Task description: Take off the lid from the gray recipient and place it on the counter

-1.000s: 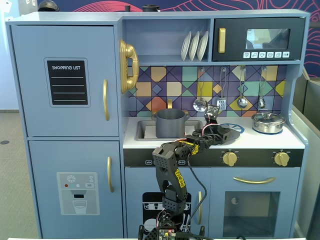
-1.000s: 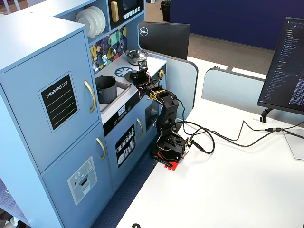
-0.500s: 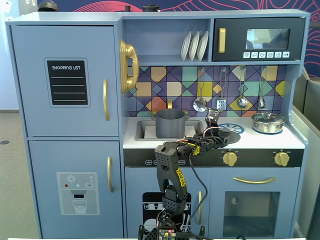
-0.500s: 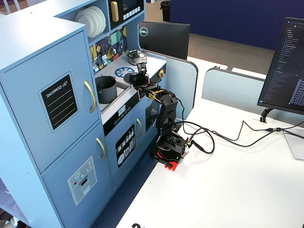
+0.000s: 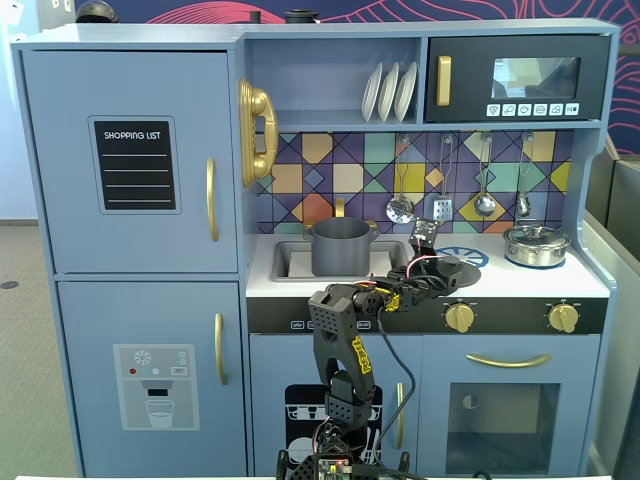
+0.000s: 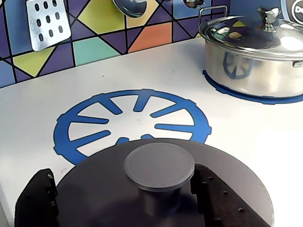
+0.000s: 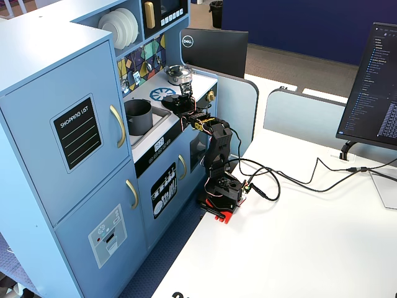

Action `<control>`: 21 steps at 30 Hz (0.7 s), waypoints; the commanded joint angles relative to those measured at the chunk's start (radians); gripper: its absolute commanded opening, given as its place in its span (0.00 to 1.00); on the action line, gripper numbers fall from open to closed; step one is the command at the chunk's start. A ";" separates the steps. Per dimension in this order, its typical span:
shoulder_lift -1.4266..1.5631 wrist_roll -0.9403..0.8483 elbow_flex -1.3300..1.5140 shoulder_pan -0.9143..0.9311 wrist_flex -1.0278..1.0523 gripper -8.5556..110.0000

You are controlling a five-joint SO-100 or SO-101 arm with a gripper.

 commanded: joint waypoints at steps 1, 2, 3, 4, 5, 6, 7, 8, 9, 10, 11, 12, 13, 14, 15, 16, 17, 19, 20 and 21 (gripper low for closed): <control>0.055 -0.009 0.002 0.021 -0.018 0.32; 0.060 -0.011 0.003 0.028 -0.018 0.32; 0.063 -0.009 0.003 0.034 -0.018 0.32; 0.067 -0.008 0.005 0.038 -0.018 0.32; 0.072 -0.006 0.005 0.044 -0.014 0.32; 0.075 -0.008 0.005 0.051 -0.012 0.32; 0.083 -0.002 0.006 0.052 -0.012 0.32; 0.094 0.009 0.009 0.051 -0.012 0.31; 0.104 0.014 0.011 0.051 -0.012 0.31; 0.114 0.018 0.011 0.048 -0.012 0.31; 0.127 0.028 0.011 0.041 -0.012 0.31; 0.147 0.032 0.012 0.034 -0.009 0.31; 0.170 0.032 0.015 0.025 -0.006 0.31; 0.195 0.034 0.021 0.015 -0.006 0.31; 0.221 0.038 0.026 0.006 -0.006 0.31; 0.250 0.037 0.032 0.000 -0.005 0.30; 0.282 0.037 0.041 -0.006 -0.005 0.30; 0.373 0.043 0.064 -0.025 0.029 0.29; 0.426 0.044 0.083 -0.037 0.069 0.29; 0.486 0.054 0.103 -0.048 0.115 0.28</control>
